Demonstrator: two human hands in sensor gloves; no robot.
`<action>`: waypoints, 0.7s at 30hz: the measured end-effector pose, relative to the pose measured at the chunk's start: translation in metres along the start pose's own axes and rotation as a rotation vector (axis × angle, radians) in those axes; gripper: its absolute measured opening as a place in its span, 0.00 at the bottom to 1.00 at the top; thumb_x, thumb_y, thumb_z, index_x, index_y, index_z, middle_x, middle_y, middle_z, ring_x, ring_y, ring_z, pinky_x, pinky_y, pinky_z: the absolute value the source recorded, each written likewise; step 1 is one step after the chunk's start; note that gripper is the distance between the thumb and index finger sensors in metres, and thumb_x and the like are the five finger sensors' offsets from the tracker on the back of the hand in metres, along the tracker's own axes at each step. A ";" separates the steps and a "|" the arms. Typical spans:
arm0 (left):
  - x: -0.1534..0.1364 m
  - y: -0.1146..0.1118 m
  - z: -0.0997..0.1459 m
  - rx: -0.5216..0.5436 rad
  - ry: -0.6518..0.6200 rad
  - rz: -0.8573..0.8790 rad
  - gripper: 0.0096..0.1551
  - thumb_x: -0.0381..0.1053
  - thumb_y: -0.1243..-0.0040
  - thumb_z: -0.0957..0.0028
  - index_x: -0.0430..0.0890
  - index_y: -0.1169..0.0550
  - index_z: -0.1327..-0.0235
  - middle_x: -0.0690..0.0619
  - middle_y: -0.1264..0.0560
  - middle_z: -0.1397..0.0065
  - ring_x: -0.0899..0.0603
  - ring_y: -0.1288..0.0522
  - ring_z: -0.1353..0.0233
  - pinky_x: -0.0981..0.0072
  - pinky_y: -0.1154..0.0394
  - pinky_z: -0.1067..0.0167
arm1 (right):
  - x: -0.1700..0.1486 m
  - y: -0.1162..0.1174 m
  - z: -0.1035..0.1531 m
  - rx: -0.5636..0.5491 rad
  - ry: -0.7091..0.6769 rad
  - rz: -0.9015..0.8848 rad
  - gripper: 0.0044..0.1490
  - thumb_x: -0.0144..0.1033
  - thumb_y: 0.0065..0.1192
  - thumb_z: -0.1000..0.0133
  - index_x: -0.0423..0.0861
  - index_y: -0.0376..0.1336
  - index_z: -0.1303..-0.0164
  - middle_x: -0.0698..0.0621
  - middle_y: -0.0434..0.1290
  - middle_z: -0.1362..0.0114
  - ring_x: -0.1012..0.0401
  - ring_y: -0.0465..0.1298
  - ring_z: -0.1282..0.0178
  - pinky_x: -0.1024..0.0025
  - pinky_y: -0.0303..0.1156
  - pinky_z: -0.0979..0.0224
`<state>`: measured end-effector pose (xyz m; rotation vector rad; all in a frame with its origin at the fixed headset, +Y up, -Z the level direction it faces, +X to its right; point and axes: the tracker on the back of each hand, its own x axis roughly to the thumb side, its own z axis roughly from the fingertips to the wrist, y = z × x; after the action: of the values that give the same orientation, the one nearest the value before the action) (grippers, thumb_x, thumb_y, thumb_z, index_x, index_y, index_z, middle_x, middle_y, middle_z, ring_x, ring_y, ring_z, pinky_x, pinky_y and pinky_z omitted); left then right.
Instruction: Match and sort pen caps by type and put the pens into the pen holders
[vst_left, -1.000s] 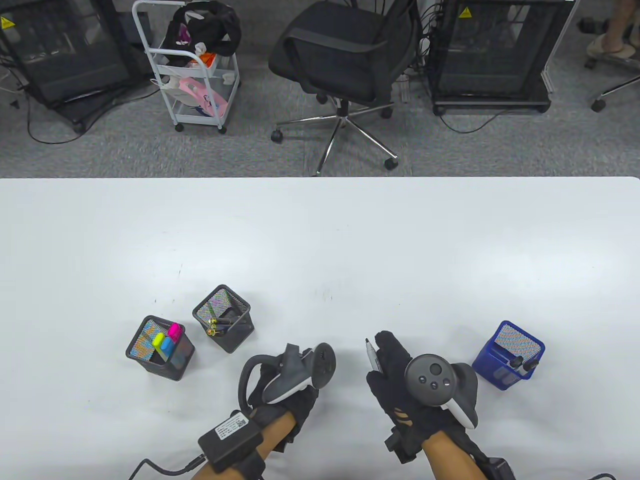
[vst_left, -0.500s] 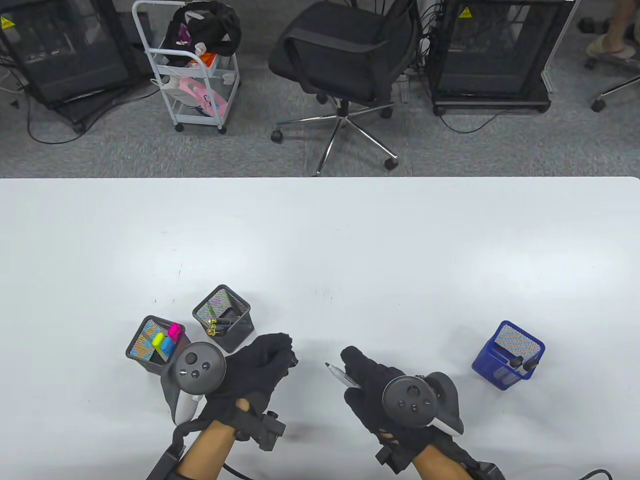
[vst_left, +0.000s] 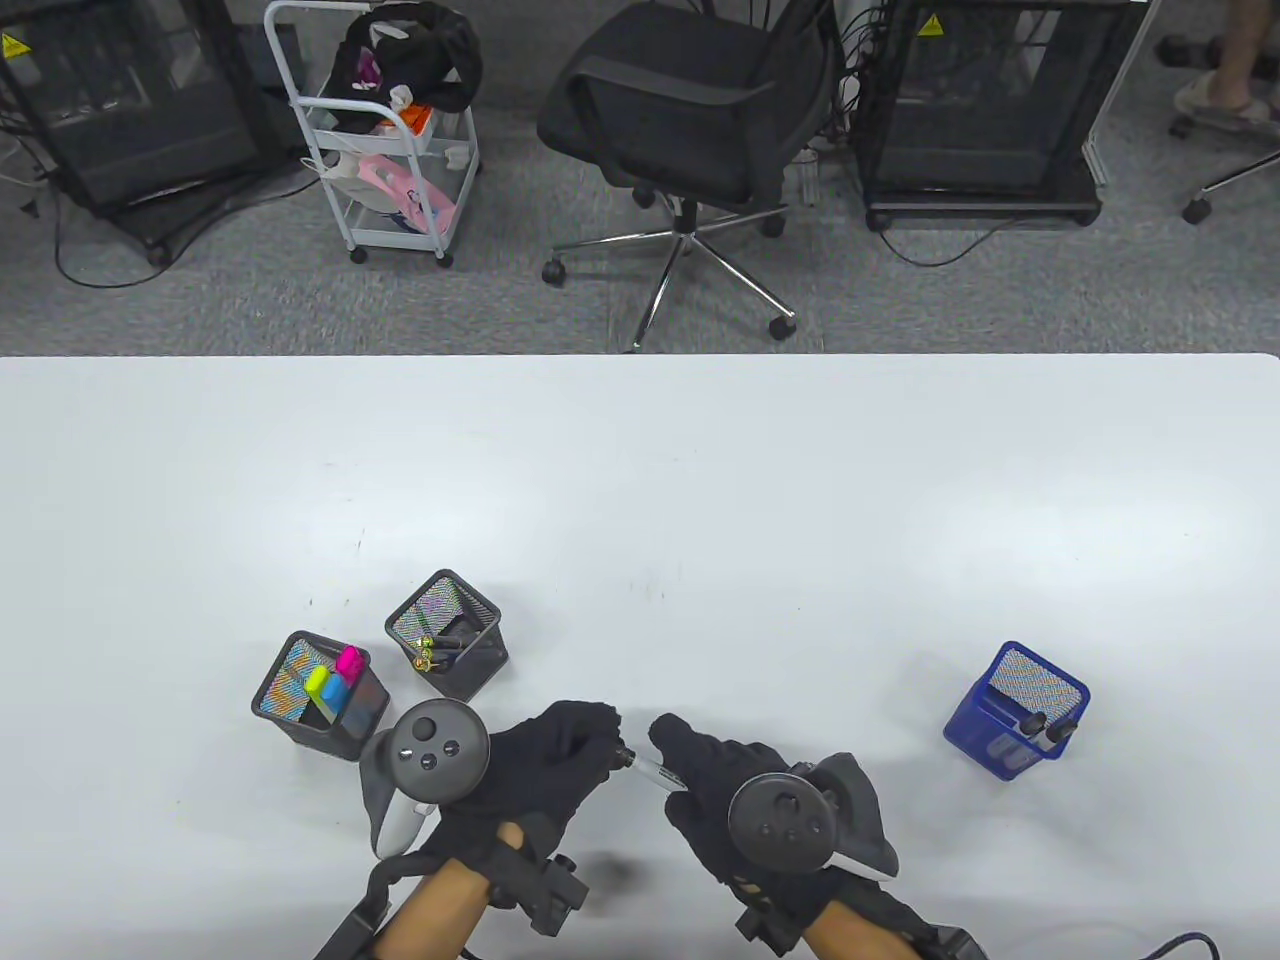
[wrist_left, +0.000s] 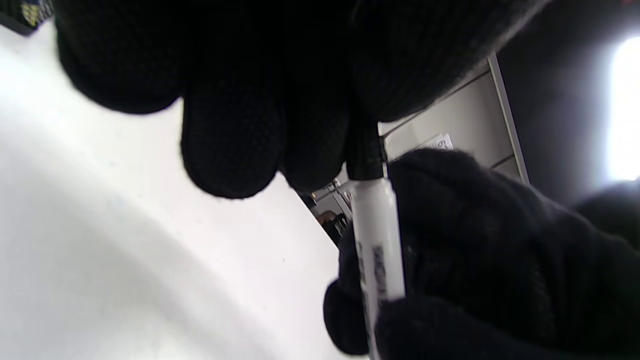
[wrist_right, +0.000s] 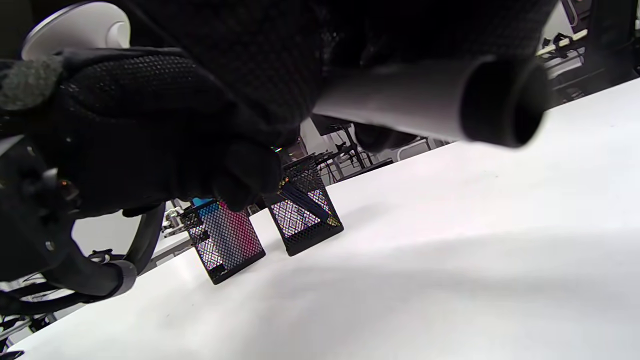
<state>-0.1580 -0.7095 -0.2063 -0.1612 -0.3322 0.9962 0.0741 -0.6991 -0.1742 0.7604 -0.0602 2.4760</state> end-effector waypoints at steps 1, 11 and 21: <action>0.001 -0.003 0.001 -0.007 0.010 0.000 0.22 0.49 0.32 0.49 0.44 0.16 0.44 0.45 0.10 0.46 0.39 0.08 0.49 0.38 0.18 0.51 | 0.002 0.001 0.000 0.015 0.001 0.005 0.46 0.30 0.77 0.52 0.38 0.56 0.27 0.37 0.76 0.34 0.47 0.84 0.44 0.47 0.78 0.38; 0.017 -0.009 -0.003 0.007 -0.077 -0.038 0.20 0.46 0.31 0.52 0.40 0.14 0.49 0.41 0.09 0.51 0.40 0.07 0.53 0.40 0.15 0.53 | 0.003 0.005 0.000 0.013 0.005 -0.097 0.41 0.29 0.62 0.53 0.31 0.55 0.30 0.33 0.79 0.42 0.49 0.86 0.55 0.48 0.81 0.47; 0.016 -0.018 -0.001 0.008 -0.039 -0.055 0.23 0.49 0.29 0.51 0.37 0.13 0.49 0.41 0.08 0.52 0.40 0.06 0.54 0.40 0.16 0.54 | 0.014 0.004 -0.005 -0.087 -0.018 0.153 0.53 0.38 0.75 0.52 0.37 0.49 0.24 0.37 0.74 0.35 0.51 0.86 0.47 0.51 0.81 0.43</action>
<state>-0.1355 -0.7052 -0.1987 -0.1245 -0.3661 0.9471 0.0602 -0.6945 -0.1710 0.7671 -0.2392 2.5919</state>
